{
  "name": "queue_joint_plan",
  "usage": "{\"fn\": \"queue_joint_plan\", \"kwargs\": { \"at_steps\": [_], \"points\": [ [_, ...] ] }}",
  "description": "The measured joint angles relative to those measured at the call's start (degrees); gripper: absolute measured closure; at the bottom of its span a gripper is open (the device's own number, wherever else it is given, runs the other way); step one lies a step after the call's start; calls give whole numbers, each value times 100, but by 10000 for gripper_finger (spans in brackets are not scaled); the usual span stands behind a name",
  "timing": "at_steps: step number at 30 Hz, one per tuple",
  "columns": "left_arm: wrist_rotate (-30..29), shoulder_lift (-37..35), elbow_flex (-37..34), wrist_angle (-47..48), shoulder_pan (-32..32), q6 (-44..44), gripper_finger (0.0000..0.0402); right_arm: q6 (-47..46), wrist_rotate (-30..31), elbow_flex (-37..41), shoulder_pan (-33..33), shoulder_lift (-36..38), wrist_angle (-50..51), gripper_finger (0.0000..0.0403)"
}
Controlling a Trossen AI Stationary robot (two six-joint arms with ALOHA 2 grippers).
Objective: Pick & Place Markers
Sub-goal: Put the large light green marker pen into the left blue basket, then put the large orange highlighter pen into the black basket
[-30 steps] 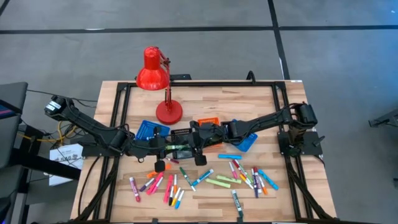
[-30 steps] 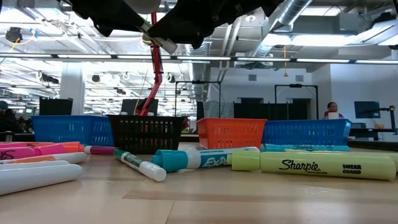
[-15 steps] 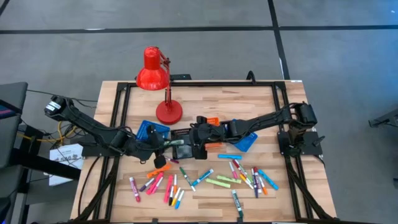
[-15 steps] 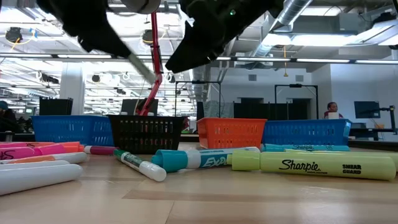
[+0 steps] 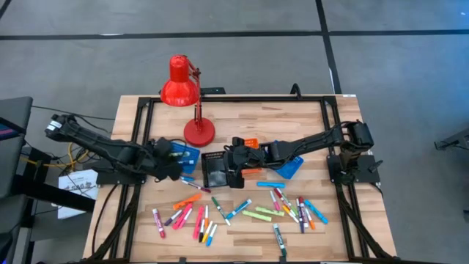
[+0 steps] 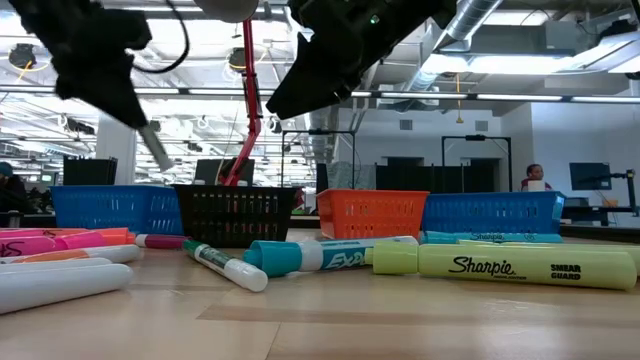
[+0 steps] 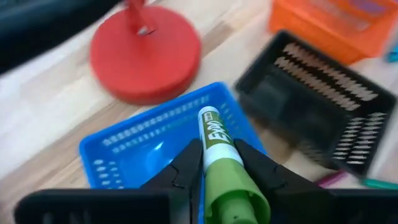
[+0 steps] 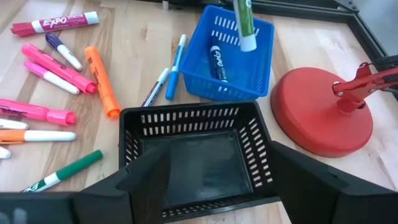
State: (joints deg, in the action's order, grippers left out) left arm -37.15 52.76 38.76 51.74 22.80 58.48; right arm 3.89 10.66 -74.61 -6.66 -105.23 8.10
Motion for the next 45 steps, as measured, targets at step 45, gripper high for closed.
{"fn": "queue_joint_plan", "kwargs": {
  "at_steps": [45],
  "points": [
    [2693,48,-1271,-3479,173,-2487,292,-109,-1463,2,-246,-372,-753,148]
  ]
}}
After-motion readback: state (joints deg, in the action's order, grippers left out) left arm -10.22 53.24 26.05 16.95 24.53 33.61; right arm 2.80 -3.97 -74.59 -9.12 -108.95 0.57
